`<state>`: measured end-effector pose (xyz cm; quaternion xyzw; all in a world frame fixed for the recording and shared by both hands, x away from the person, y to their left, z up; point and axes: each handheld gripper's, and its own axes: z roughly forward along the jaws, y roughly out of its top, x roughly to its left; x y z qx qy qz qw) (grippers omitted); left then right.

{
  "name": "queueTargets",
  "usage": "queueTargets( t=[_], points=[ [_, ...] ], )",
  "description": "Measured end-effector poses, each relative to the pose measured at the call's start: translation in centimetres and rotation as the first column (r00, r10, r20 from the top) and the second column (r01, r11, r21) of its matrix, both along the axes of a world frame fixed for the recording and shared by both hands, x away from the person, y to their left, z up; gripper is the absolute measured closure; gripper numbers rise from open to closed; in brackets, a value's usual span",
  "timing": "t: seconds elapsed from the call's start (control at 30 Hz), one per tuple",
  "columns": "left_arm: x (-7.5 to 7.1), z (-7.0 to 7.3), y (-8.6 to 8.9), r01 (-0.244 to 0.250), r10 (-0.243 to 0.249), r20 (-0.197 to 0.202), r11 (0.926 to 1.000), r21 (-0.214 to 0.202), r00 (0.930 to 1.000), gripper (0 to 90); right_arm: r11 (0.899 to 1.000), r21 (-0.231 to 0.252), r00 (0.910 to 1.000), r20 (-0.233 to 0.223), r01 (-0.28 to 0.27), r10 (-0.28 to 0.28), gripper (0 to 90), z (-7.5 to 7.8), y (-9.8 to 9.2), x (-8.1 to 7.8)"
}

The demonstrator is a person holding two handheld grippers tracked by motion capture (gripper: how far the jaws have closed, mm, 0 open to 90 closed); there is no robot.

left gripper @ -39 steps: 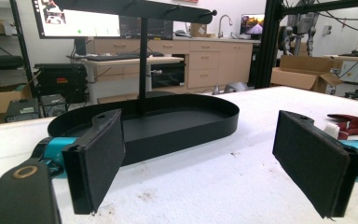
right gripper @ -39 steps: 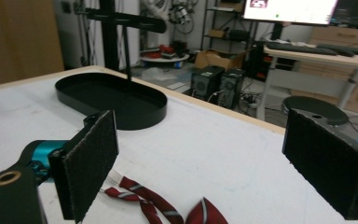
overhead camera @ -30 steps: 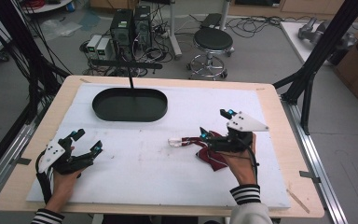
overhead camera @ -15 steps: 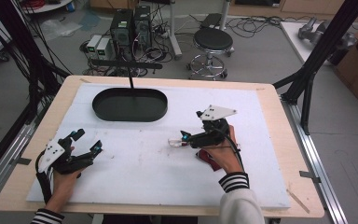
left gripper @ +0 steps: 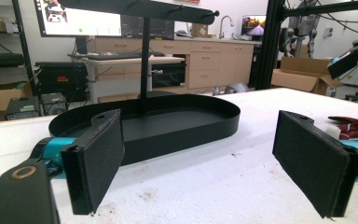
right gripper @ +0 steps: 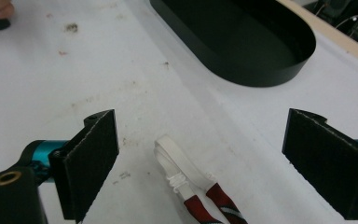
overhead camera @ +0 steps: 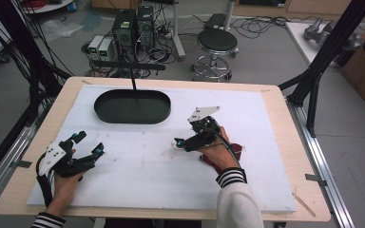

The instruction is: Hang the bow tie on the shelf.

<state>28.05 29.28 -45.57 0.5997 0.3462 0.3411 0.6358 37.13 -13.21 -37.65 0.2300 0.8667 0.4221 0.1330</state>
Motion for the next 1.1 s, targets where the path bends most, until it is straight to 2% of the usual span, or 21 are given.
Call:
queueTargets(
  t=[0.13, 0.2, 0.27, 0.33, 0.4, 0.57, 0.73, 0.8, 0.87, 0.93, 0.97, 1.03, 1.1],
  points=[
    [0.0, 0.0, 0.0, 0.0, 0.0, 0.001, 1.0, 0.002, 1.0, 16.9, 0.999, -0.033, 0.9998, -0.015, -0.015, 0.015, 12.9, -0.5, 0.4, 0.3],
    [0.0, 0.0, 0.0, 0.0, 0.0, 0.0, 1.0, 0.002, 1.0, 16.9, 0.997, -0.071, 0.9994, -0.01, -0.034, 0.034, 13.3, -0.7, 0.6, 0.2],
    [0.0, 0.0, 0.0, -0.001, 0.001, 0.0, 1.0, 0.001, 1.0, 16.8, 0.992, -0.115, 0.9986, -0.026, -0.049, 0.047, 14.6, -1.2, 1.0, 0.3],
    [0.0, 0.0, 0.0, -0.001, 0.001, 0.001, 1.0, 0.001, 1.0, 16.8, 0.991, -0.127, 0.9987, -0.025, -0.048, 0.045, 14.9, -1.4, 1.1, 0.4],
    [0.0, 0.0, 0.0, 0.0, 0.0, 0.0, 1.0, 0.0, 1.0, 16.8, 0.988, -0.144, 0.9978, -0.052, -0.048, 0.041, 16.9, -1.8, 1.4, 0.4],
    [0.0, 0.0, 0.0, -0.003, 0.003, -0.001, 1.0, -0.002, 1.0, 16.9, 0.98, -0.185, 0.9957, -0.067, -0.076, 0.065, 20.3, -2.4, 1.9, 0.6],
    [0.0, 0.0, 0.0, -0.003, 0.003, 0.0, 1.0, -0.001, 1.0, 16.8, 0.969, -0.235, 0.9952, -0.078, -0.075, 0.058, 27.8, -2.9, 1.9, 0.9],
    [0.0, 0.0, 0.0, -0.004, 0.004, 0.0, 1.0, -0.003, 1.0, 16.9, 0.961, -0.264, 0.995, -0.074, -0.085, 0.068, 35.9, -3.0, 2.0, 1.0],
    [0.0, 0.0, 0.0, -0.004, 0.004, 0.0, 1.0, -0.004, 1.0, 16.8, 0.957, -0.278, 0.9958, -0.068, -0.077, 0.061, 38.3, -3.1, 2.1, 1.0],
    [0.0, 0.0, 0.0, -0.004, 0.004, -0.001, 1.0, -0.003, 1.0, 16.8, 0.947, -0.31, 0.996, -0.059, -0.083, 0.068, 47.9, -3.2, 2.2, 1.0],
    [0.0, 0.0, 0.0, -0.004, 0.004, -0.001, 1.0, -0.003, 1.0, 16.8, 0.944, -0.322, 0.997, -0.047, -0.073, 0.061, 47.9, -3.3, 2.3, 1.0],
    [0.0, 0.0, 0.0, -0.004, 0.004, 0.0, 1.0, -0.004, 1.0, 16.8, 0.944, -0.32, 0.9966, -0.056, -0.075, 0.061, 48.7, -3.5, 2.4, 1.1],
    [0.0, 0.0, 0.0, -0.003, 0.003, -0.001, 1.0, -0.007, 1.0, 16.8, 0.94, -0.331, 0.9967, -0.053, -0.076, 0.062, 50.5, -3.5, 2.5, 1.1]
  ],
)
